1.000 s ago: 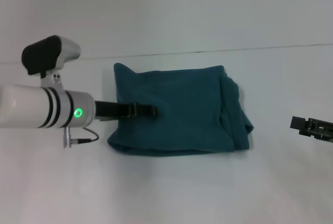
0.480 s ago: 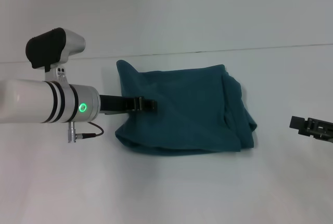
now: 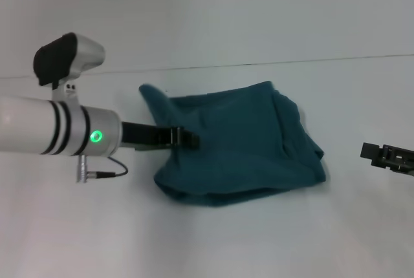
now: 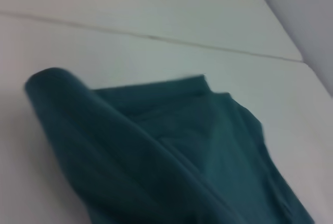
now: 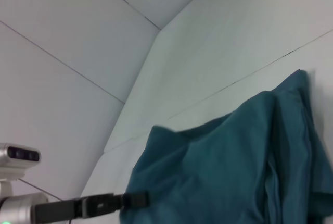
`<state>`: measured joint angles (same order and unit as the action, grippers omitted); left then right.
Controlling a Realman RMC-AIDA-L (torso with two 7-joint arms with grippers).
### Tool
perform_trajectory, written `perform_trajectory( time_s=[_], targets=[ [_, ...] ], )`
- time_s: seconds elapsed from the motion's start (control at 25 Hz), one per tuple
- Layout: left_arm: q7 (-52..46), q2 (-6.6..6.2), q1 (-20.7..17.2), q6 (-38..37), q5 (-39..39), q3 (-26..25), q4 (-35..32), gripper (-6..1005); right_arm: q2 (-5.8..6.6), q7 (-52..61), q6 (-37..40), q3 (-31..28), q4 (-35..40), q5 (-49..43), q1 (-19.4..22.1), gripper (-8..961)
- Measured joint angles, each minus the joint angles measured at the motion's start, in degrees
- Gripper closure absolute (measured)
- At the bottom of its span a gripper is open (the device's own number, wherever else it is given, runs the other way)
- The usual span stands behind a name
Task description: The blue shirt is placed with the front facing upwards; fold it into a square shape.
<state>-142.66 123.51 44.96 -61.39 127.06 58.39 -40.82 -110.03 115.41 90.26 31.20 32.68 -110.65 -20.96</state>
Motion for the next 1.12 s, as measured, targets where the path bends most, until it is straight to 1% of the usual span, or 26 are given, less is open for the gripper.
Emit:
perform_trajectory(
  time_s=[0.16,0.32,0.4,0.6,0.72,0.96,1.12],
  targets=[
    [-3.20,-0.74,-3.23,-8.81,0.15,-2.00,-4.29,774,-0.01,0.12,0.00,0.00,-0.04,0.03,0.10,38],
    [-5.20,-1.49,-6.82,-14.52,1.41,-4.13,-7.94,803,-0.03,0.16,-0.02,0.00,-0.07,0.03,0.06,38],
    [-5.54,-1.71,-8.43,-17.24,3.60,-6.71,-9.29,844,-0.11,0.16,-0.11,0.00,-0.08,0.01,0.02,39],
    [-5.60,-2.32,-9.72,-18.72,9.40,-13.42,-9.81,845,-0.23,0.17,-0.27,0.00,-0.08,0.00,-0.12,39],
    [-5.59,-2.56,-9.93,-18.10,11.42,-16.02,-9.80,845,-0.25,0.17,-0.33,0.00,-0.08,0.00,-0.13,39],
    [-5.63,-2.70,-9.93,-15.60,12.26,-16.81,-9.69,846,-0.36,0.16,-0.35,0.00,-0.08,0.00,-0.13,38],
    [-5.50,-2.69,-9.69,-15.71,12.11,-16.75,-9.65,846,-0.36,0.16,-0.36,0.00,-0.08,0.00,-0.13,38]
  ],
)
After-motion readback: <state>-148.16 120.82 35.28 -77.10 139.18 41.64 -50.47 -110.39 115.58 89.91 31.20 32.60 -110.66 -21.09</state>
